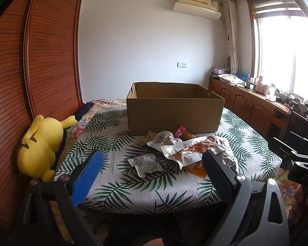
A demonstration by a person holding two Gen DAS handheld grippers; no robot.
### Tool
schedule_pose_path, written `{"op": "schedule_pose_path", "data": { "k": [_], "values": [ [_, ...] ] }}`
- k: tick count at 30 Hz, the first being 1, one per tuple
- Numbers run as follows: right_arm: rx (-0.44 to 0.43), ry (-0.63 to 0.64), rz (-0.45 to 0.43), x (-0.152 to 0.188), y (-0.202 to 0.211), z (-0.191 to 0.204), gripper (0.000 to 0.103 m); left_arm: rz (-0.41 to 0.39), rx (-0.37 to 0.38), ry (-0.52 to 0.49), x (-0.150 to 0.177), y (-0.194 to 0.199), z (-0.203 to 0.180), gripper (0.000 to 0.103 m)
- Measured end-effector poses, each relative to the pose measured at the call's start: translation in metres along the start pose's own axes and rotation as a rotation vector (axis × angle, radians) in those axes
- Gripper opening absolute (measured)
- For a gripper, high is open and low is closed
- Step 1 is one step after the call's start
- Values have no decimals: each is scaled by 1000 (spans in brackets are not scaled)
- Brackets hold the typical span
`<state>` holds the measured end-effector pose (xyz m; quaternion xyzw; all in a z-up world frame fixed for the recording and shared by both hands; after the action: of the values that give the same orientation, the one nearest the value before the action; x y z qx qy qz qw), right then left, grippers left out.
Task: Organize snacks
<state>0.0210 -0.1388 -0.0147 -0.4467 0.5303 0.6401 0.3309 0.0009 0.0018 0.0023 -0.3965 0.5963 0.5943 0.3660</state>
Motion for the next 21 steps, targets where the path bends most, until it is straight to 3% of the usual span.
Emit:
{"op": "schedule_pose_path", "data": {
  "k": [21],
  "values": [
    [0, -3, -3, 1, 0, -1, 103, -1, 1, 3, 1, 2, 1, 98]
  ]
}}
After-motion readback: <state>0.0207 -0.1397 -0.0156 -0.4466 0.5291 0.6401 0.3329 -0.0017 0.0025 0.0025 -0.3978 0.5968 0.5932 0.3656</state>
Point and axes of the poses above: each gripper's, at about its wrist camera, not at the fingertips, and y roughly against the way its jaws point, z to its left, x to its underside, the point moved 1 cm from there along -y, roughly the way its jaws point, and after that the axes turned 1 degree about -x, right-handed, at the moved point
